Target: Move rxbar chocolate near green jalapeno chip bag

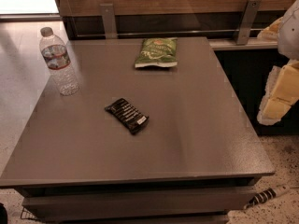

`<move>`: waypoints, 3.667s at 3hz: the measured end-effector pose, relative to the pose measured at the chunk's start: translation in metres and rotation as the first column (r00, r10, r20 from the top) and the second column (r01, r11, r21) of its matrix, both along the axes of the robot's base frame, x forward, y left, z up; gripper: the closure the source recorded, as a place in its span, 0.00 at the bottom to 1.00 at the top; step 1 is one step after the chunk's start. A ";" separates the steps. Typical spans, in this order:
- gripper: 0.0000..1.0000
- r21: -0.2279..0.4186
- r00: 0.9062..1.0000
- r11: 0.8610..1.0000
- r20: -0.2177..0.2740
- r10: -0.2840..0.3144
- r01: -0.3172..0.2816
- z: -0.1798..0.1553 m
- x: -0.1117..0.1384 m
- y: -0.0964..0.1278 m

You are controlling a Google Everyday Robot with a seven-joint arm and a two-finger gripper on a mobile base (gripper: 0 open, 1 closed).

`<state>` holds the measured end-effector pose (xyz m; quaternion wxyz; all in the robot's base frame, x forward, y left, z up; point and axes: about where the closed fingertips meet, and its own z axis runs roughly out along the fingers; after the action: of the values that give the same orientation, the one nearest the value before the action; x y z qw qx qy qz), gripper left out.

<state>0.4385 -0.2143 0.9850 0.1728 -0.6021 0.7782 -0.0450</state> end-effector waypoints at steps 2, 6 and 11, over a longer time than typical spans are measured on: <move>0.00 0.054 1.000 0.999 0.016 -0.005 0.004 -0.009 0.005 0.017; 0.00 0.543 0.953 0.811 0.062 -0.295 0.216 -0.060 0.039 0.134; 0.00 0.592 0.944 0.756 -0.026 -0.330 0.280 -0.108 0.057 0.199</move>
Offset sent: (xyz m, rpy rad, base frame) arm 0.0120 0.0266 -0.0161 0.0832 -0.0230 0.0035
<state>0.4951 -0.0149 0.8773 0.3716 -0.3818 0.8336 0.1461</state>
